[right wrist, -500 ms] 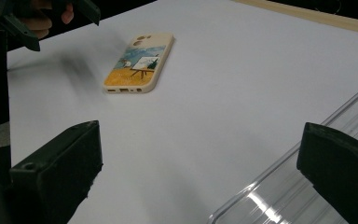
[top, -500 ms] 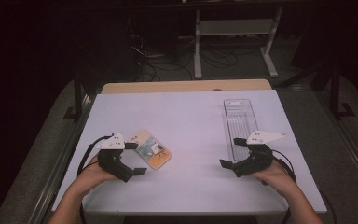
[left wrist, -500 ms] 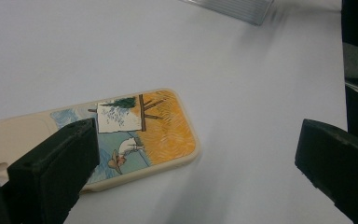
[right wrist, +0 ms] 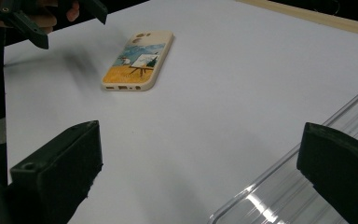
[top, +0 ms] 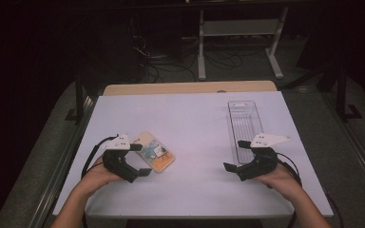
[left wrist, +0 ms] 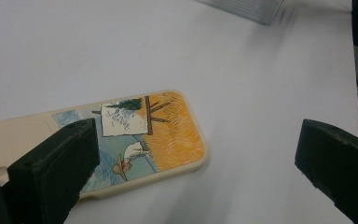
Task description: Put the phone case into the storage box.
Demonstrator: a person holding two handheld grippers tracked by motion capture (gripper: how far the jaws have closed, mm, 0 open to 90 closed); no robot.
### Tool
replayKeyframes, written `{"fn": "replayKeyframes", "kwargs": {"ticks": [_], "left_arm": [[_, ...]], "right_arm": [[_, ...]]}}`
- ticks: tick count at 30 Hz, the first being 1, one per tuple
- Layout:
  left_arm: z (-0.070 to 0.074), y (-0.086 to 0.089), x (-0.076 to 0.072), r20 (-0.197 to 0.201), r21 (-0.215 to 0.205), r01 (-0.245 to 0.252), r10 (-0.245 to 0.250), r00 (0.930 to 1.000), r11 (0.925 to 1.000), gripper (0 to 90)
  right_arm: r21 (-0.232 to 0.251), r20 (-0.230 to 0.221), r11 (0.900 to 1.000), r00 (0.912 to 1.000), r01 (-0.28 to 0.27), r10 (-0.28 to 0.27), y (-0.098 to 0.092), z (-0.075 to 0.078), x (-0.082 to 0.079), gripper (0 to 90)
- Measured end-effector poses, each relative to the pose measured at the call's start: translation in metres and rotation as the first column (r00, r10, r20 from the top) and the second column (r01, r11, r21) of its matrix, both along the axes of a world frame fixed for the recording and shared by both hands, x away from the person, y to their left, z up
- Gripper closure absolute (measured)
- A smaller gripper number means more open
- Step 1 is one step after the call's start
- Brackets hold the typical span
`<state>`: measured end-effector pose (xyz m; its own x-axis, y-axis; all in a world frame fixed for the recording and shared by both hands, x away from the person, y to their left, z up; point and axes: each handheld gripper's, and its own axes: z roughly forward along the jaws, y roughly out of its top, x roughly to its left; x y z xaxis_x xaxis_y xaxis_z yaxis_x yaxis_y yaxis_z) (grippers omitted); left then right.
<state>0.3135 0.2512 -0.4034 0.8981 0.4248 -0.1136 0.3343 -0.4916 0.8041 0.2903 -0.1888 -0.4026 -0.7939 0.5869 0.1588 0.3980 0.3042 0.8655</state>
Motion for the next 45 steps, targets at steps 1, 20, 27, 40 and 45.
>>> {"fn": "replayKeyframes", "kwargs": {"ticks": [1, 20, 27, 40, 45], "left_arm": [[0.0, -0.001, 0.001, 0.003, 0.002, 0.002, -0.002, 1.0, 1.0, 0.0], [0.006, -0.011, 0.008, -0.009, 0.006, 0.012, -0.012, 0.9999, 0.9999, 0.0], [0.01, -0.013, 0.011, 0.003, -0.005, 0.017, -0.017, 0.9999, 0.9999, 0.0], [0.014, -0.024, 0.018, 0.002, -0.007, 0.017, -0.017, 0.9998, 0.9998, 0.0], [0.02, -0.029, 0.023, 0.015, -0.013, 0.025, -0.025, 0.9996, 0.9996, 0.0]], "right_arm": [[-0.001, 0.0, 1.0, 1.0, 0.0, 0.0, 0.0, 0.0, 0.0, 0.0], [0.012, -0.005, 1.0, 1.0, 0.0, 0.0, -0.001, 0.0, 0.0, 0.0], [0.012, -0.005, 1.0, 1.0, -0.002, 0.002, -0.001, 0.0, 0.0, 0.0], [0.025, -0.011, 1.0, 0.9999, -0.001, 0.001, -0.002, 0.0, 0.002, 0.0], [0.026, -0.014, 1.0, 0.9999, -0.001, 0.002, -0.002, 0.0, 0.002, 0.0]]}}
